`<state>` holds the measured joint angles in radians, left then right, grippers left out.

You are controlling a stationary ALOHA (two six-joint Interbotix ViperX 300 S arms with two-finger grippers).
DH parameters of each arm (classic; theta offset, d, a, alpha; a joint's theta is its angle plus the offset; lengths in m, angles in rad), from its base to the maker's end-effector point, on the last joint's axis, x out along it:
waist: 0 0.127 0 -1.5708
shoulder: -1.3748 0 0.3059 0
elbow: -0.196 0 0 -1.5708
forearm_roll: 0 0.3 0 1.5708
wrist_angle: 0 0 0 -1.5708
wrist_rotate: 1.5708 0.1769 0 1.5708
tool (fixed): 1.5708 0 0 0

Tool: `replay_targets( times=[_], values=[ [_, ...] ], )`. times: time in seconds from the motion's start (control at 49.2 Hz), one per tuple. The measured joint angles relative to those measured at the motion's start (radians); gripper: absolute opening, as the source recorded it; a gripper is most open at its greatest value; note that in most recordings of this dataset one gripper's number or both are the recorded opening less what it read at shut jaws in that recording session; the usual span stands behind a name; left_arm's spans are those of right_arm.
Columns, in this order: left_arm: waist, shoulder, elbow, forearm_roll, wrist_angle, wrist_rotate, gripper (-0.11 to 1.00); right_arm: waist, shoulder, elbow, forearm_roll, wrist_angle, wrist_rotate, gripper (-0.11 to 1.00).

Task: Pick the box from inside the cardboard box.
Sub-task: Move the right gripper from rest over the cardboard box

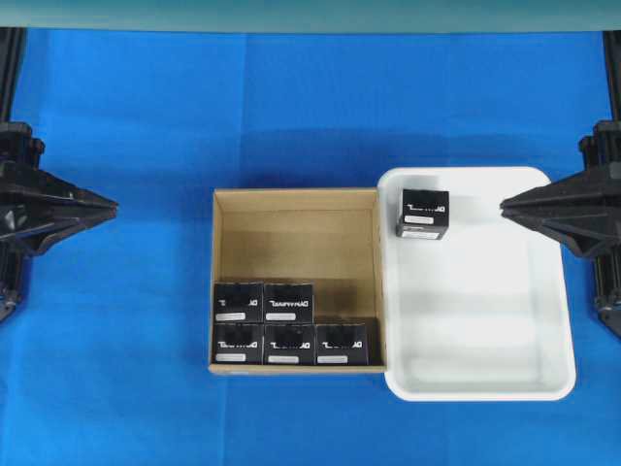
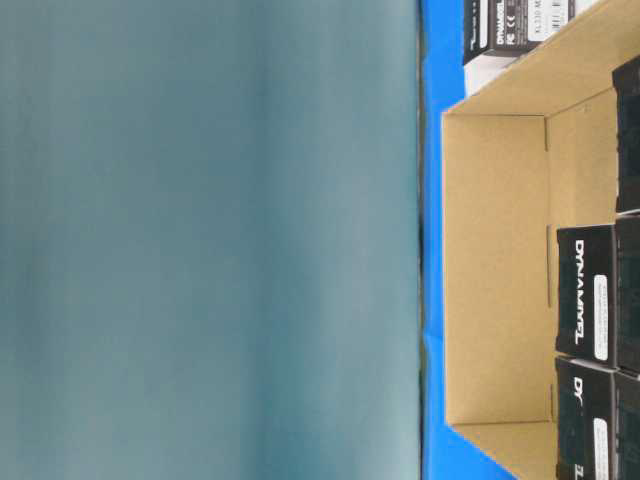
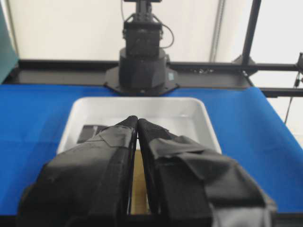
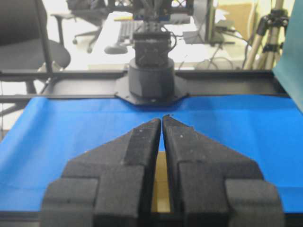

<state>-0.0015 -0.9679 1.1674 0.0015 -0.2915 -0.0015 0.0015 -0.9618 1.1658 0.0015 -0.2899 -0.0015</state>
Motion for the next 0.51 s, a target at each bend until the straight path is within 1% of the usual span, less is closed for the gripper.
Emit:
replay_targets(
  times=[0.041, 0.081, 0.142, 0.224, 0.366, 0.508],
  values=[
    [0.000, 0.000, 0.000, 0.003, 0.003, -0.008, 0.13, 0.000, 0.000, 0.000, 0.002, 0.000, 0.006, 0.16],
    [-0.002, 0.002, 0.000, 0.008, 0.008, -0.018, 0.06, 0.000, 0.003, -0.005, 0.021, 0.012, 0.017, 0.17],
    [-0.006, 0.000, 0.000, 0.011, 0.015, -0.025, -0.01, 0.000, 0.012, -0.020, 0.072, 0.058, 0.037, 0.08],
    [-0.017, -0.008, -0.002, 0.012, 0.032, -0.025, -0.06, -0.005, 0.029, -0.054, 0.120, 0.164, 0.058, 0.03],
    [-0.023, -0.023, -0.014, 0.012, 0.094, -0.025, -0.06, -0.006, 0.078, -0.143, 0.135, 0.370, 0.067, 0.02],
    [-0.023, -0.025, -0.035, 0.012, 0.163, -0.025, -0.06, -0.008, 0.155, -0.258, 0.138, 0.543, 0.094, 0.02]
  ],
)
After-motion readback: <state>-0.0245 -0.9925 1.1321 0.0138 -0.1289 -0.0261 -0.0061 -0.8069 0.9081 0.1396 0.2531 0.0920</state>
